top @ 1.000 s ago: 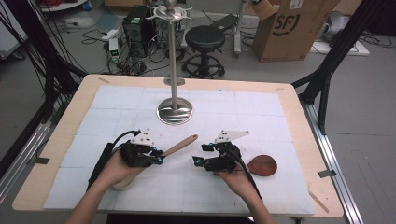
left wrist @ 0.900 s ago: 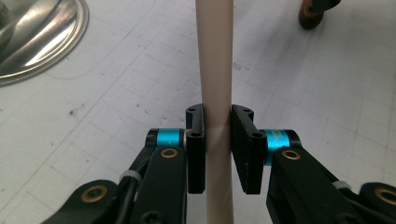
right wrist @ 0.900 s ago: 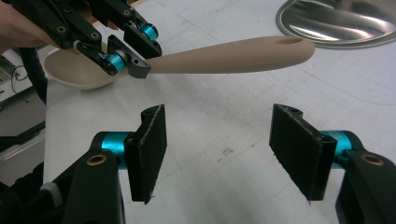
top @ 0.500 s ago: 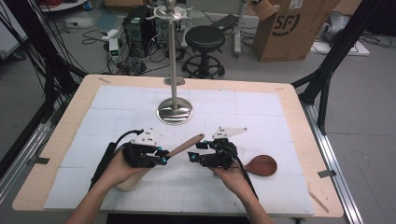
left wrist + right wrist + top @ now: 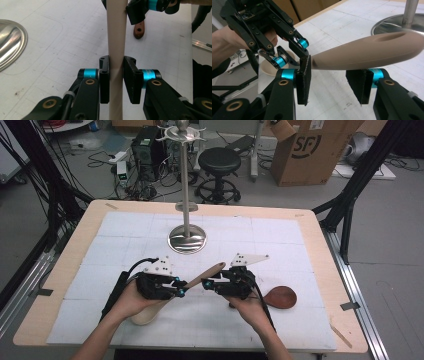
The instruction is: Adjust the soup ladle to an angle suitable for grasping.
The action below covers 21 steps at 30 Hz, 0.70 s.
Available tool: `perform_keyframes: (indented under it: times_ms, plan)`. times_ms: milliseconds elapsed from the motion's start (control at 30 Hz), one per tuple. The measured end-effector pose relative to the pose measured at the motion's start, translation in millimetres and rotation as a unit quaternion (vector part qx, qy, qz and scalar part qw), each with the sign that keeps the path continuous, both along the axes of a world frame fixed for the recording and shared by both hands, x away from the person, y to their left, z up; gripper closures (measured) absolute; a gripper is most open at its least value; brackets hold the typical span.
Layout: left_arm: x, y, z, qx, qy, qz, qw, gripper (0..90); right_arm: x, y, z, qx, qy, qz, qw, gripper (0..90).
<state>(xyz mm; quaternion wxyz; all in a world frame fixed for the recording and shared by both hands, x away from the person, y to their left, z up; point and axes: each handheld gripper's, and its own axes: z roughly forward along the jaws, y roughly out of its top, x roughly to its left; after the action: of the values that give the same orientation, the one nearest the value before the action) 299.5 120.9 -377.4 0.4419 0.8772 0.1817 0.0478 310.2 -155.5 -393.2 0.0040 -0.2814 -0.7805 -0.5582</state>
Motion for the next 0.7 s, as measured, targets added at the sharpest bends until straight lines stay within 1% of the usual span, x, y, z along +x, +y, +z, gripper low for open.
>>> perform_keyframes:
  times_ms: [100,167,233,267,333,400,433,500,567,600,700]
  plan:
    - [1.2,2.1,-2.7,0.007,0.014,-0.003,0.9999,66.3,-0.3,0.0,0.3,0.001,0.003,0.001,1.0000,54.4]
    - [0.8,4.3,-4.5,0.003,0.017,-0.004,0.9998,66.3,-0.7,0.0,0.7,-0.001,0.000,0.002,1.0000,54.7]
    - [1.3,7.8,-6.3,-0.004,0.028,-0.009,0.9996,65.0,-0.6,-0.1,1.7,-0.001,0.000,0.003,1.0000,55.5]
    - [1.6,9.6,-7.5,-0.004,0.032,-0.009,0.9994,64.6,-0.4,0.2,2.3,0.000,-0.001,0.003,1.0000,55.7]
    - [3.6,13.0,-10.6,-0.006,0.044,-0.010,0.9990,65.1,0.0,1.0,3.7,0.002,-0.001,0.004,1.0000,56.1]
    - [4.6,15.8,-12.7,-0.011,0.049,-0.011,0.9987,70.8,0.3,2.2,5.6,0.002,-0.001,0.006,1.0000,56.1]
    - [4.7,16.4,-13.1,-0.017,0.053,-0.014,0.9983,73.1,0.0,3.0,6.9,0.003,0.000,0.006,1.0000,56.2]
    - [3.8,15.8,-12.2,-0.019,0.050,-0.014,0.9985,76.6,0.4,4.2,8.7,0.003,-0.001,0.007,1.0000,55.7]
    - [3.0,15.3,-10.9,-0.014,0.046,-0.011,0.9988,77.2,0.9,5.6,9.7,0.003,0.000,0.006,1.0000,54.7]
    - [2.7,14.9,-10.5,-0.015,0.045,-0.010,0.9988,77.3,1.1,6.1,10.0,0.002,0.003,0.006,1.0000,54.5]
    - [2.3,13.8,-8.4,-0.018,0.039,-0.005,0.9991,77.6,2.0,7.4,10.9,0.008,0.000,0.008,0.9999,54.9]
